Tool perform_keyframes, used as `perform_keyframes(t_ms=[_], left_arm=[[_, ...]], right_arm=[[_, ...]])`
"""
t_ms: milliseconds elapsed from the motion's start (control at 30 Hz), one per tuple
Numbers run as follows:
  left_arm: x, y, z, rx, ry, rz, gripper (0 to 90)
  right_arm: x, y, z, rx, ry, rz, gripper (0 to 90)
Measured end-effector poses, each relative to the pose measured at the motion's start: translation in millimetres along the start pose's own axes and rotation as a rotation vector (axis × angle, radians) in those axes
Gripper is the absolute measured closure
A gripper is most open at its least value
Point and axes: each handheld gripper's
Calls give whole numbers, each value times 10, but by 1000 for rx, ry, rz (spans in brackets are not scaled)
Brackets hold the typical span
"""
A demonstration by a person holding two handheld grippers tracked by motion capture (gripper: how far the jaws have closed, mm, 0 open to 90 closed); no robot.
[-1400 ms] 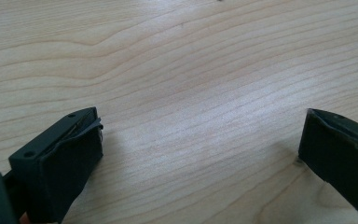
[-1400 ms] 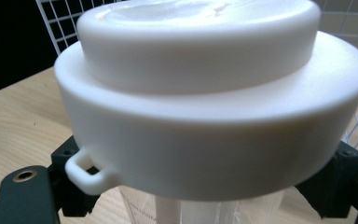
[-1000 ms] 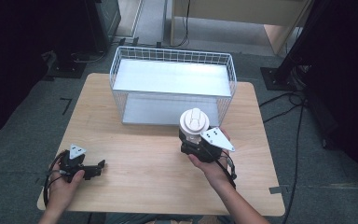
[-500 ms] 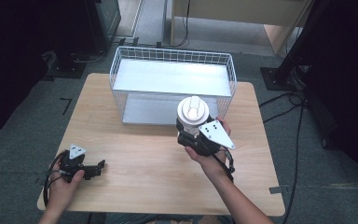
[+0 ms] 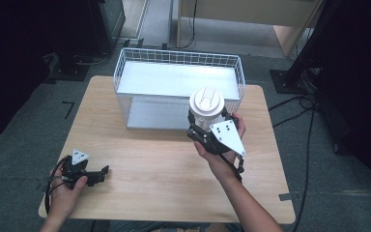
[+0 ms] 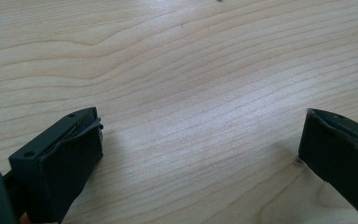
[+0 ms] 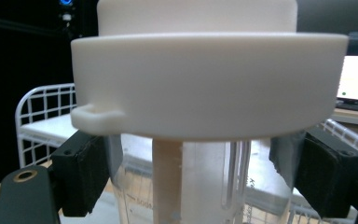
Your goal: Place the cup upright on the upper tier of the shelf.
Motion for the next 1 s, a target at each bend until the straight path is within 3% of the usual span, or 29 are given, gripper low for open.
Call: perform_keyframes(t_ms=[433,633,1000], left_arm=[[0,-1,0,2,1,-1,0],[1,-2,0,3,1,-2,0],[3,-8,1,5,2,-7,0]], right_arm=[[-161,86,223,-47,23,-21,154],[-343,106,392,-71,-1,-8,154],[-608,113,515,-85,-17,-23,154]])
Point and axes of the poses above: each handheld gripper's, and its own axes: x roughly backward along the jaws, z roughly out of its top, y roughly to its right, and after that the axes turned 7 degrees about x, right-handed
